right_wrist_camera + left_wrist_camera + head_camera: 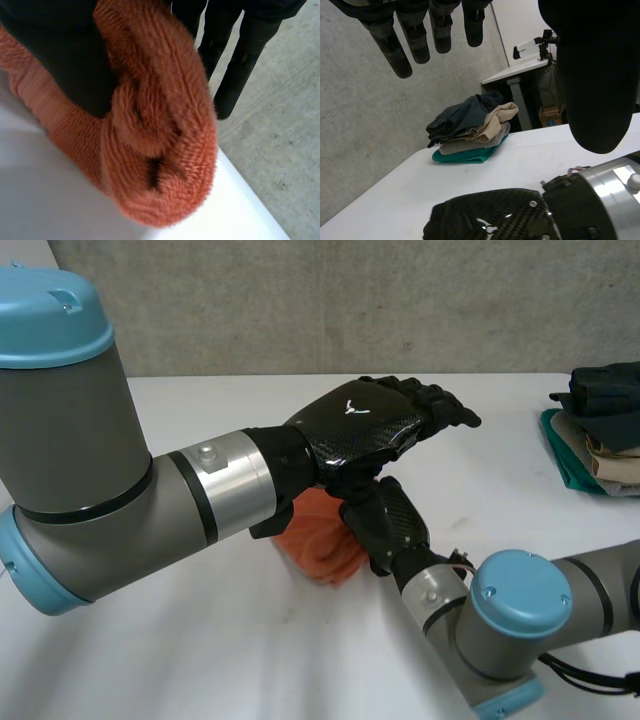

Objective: Fold the laundry.

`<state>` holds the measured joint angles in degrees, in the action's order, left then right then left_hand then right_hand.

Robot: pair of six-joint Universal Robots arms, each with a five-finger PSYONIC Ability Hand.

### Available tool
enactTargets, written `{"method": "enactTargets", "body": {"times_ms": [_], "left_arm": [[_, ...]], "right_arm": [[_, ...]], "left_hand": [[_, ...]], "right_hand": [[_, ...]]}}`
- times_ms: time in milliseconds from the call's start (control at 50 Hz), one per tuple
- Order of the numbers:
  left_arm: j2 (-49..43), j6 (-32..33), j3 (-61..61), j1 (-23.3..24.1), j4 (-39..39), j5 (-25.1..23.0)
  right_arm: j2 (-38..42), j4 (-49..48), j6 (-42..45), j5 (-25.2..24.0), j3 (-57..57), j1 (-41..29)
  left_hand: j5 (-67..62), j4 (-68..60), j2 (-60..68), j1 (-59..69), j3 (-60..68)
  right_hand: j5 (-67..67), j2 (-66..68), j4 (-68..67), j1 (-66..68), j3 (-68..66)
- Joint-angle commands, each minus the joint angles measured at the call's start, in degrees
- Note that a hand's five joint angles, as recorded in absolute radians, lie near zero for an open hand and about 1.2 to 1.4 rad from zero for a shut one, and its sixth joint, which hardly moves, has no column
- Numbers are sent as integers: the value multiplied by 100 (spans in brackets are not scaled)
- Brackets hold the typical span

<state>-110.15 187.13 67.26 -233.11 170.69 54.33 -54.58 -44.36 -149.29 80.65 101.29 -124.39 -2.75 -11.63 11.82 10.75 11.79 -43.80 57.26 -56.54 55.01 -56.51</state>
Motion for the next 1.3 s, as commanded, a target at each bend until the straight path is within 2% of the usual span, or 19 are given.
{"method": "enactTargets", "body": {"times_ms": [20, 120, 220, 280, 380, 440, 520, 640, 740, 760, 780, 840, 960, 1000, 1060, 1140, 1220, 1260, 1300], "left_arm": [[28, -1, -73, -6, -1, -1], [212, -1, -152, -15, 17, -1], [406, -18, -257, -15, 105, 8], [520, -150, -275, -15, 228, 17], [626, -519, -223, -24, 403, 8], [617, -677, -161, -24, 474, 8], [608, -695, -29, -41, 518, -1], [573, -695, 155, -41, 527, -1], [503, -695, 243, -33, 544, -10], [494, -695, 252, -33, 562, -10], [494, -695, 252, -24, 579, -1], [503, -695, 235, -15, 650, -1], [564, -704, 173, -15, 676, 8], [573, -704, 173, -15, 676, 8], [591, -704, 173, -6, 676, 8], [600, -721, 182, 2, 667, 17], [600, -722, 173, 3, 667, 17], [608, -757, 147, -6, 676, 25], [617, -800, 86, -6, 676, 87]], "right_arm": [[27, -2, -56, -32, -679, 11], [-465, 15, -328, 29, -1400, 423], [-975, 24, -916, 266, -2216, 1493], [-1002, -2, -1180, 302, -2446, 1961], [-1002, -11, -1611, 284, -2956, 3312], [-844, -11, -1691, 232, -3106, 3789], [-116, -11, -1700, -58, -3343, 4387], [1053, 59, -1612, -1156, -3493, 5099], [1389, 121, -1340, -1825, -3335, 5355], [1389, 129, -1287, -1851, -3300, 5381], [1319, 147, -1209, -1843, -3178, 5433], [1144, 217, -1190, -1799, -3001, 5486], [-174, 823, -1348, -1852, -2518, 5504], [-656, 1173, -1427, -1834, -2421, 5504], [-957, 1614, -1445, -1808, -2456, 5522], [-1309, 2728, -1401, -1641, -2745, 5636], [-1485, 4020, -1156, -878, -3395, 5996], [-1468, 4776, -648, -141, -4000, 6111], [-1476, 5024, -304, 256, -4309, 6111]], "left_hand": [[275, 163, -182, -75, -179], [275, 163, -182, -75, -179], [275, 163, -182, -75, -179], [270, 158, -177, -71, -174], [253, 141, -160, -54, -157], [236, 124, -143, -37, -141], [253, 141, -160, -54, -157], [253, 141, -160, -54, -157], [253, 141, -160, -54, -157], [253, 141, -160, -54, -157], [253, 141, -160, -54, -157], [253, 141, -160, -54, -157], [253, 141, -160, -54, -157], [253, 141, -160, -54, -157], [253, 141, -160, -54, -157], [253, 141, -160, -54, -157], [253, 141, -160, -54, -157], [253, 141, -160, -54, -157], [253, 141, -160, -54, -157]], "right_hand": [[-2620, 2274, -2346, 2499, -2349], [-2620, 2274, -2346, 2499, -2349], [-2620, 2274, -2346, 2499, -2349], [-2620, 2274, -2346, 2499, -2349], [-2620, 2274, -2346, 2499, -2349], [-2620, 2274, -2346, 2499, -2349], [-2620, 2274, -2346, 2499, -2349], [-2620, 2274, -2346, 2499, -2349], [-2542, 2197, -2269, 2422, -2271], [-826, 481, -553, 706, -555], [4353, -4699, 4627, -4474, 4624], [4380, -4726, 4654, -4501, 4651], [4380, -4726, 4654, -4501, 4651], [4380, -4726, 4654, -4501, 4651], [4380, -4726, 4654, -4501, 4651], [4380, -4726, 4654, -4501, 4651], [4380, -4726, 4654, -4501, 4651], [4380, -4726, 4654, -4501, 4651], [4380, -4726, 4654, -4501, 4651]]}}
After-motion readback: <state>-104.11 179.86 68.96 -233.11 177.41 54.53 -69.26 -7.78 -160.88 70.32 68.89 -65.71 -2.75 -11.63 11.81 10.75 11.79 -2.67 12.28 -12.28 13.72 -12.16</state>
